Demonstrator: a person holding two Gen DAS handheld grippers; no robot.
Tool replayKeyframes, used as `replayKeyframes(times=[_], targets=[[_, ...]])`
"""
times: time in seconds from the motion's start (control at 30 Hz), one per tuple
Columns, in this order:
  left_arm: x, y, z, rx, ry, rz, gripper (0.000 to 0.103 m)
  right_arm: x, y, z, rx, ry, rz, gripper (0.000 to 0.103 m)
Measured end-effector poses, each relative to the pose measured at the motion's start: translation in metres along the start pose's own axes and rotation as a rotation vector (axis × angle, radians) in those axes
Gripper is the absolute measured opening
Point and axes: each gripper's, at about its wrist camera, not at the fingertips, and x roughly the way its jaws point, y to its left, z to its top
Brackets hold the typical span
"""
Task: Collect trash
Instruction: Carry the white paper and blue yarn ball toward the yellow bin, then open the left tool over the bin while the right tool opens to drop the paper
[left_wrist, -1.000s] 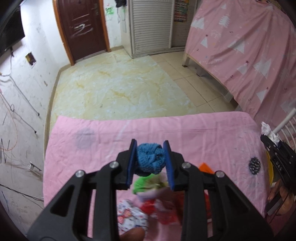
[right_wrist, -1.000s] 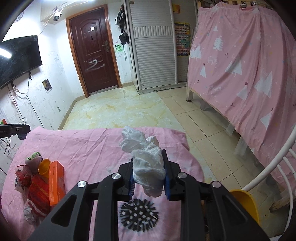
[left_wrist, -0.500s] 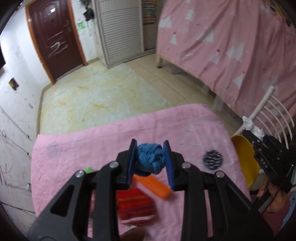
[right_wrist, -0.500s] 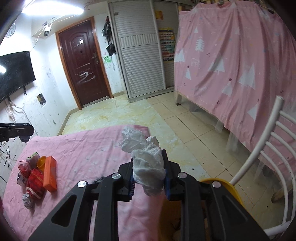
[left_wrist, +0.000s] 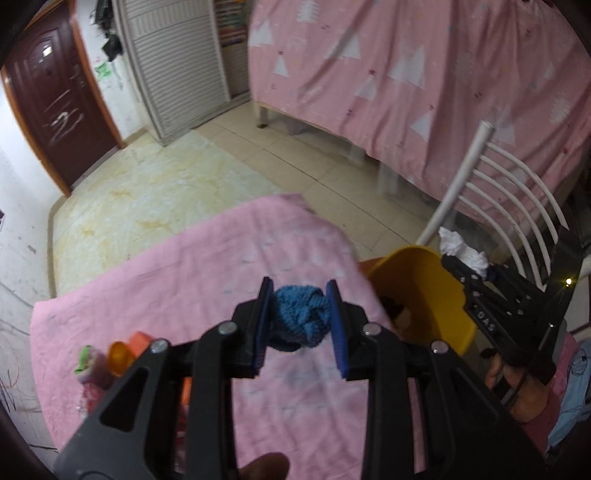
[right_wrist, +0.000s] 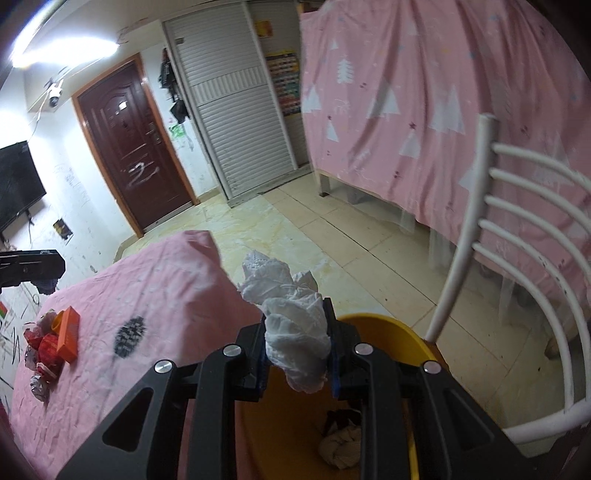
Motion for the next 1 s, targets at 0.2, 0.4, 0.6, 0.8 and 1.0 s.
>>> replayKeyframes(times=[0.2, 0.4, 0.6, 0.8, 1.0], targets=[[0.015, -0.044, 0.001, 0.054, 0.029, -0.037, 0.027, -0.002, -0.028, -0.012, 0.053, 0.01, -0.009, 0.018], [0.032, -0.083, 0.001, 0.104, 0.058, -0.063, 0.027, 0.002, -0.047, -0.024, 0.092, 0.028, -0.001, 0.018], [0.043, -0.109, 0.002, 0.137, 0.074, -0.085, 0.027, 0.002, -0.059, -0.032, 0.113, 0.037, -0.007, 0.018], [0.046, -0.118, 0.008, 0.134, 0.08, -0.107, 0.028, 0.005, -0.062, -0.035, 0.119, 0.056, -0.017, 0.019], [0.046, -0.118, 0.01, 0.129, 0.079, -0.111, 0.048, 0.008, -0.061, -0.036, 0.125, 0.069, -0.02, 0.026]])
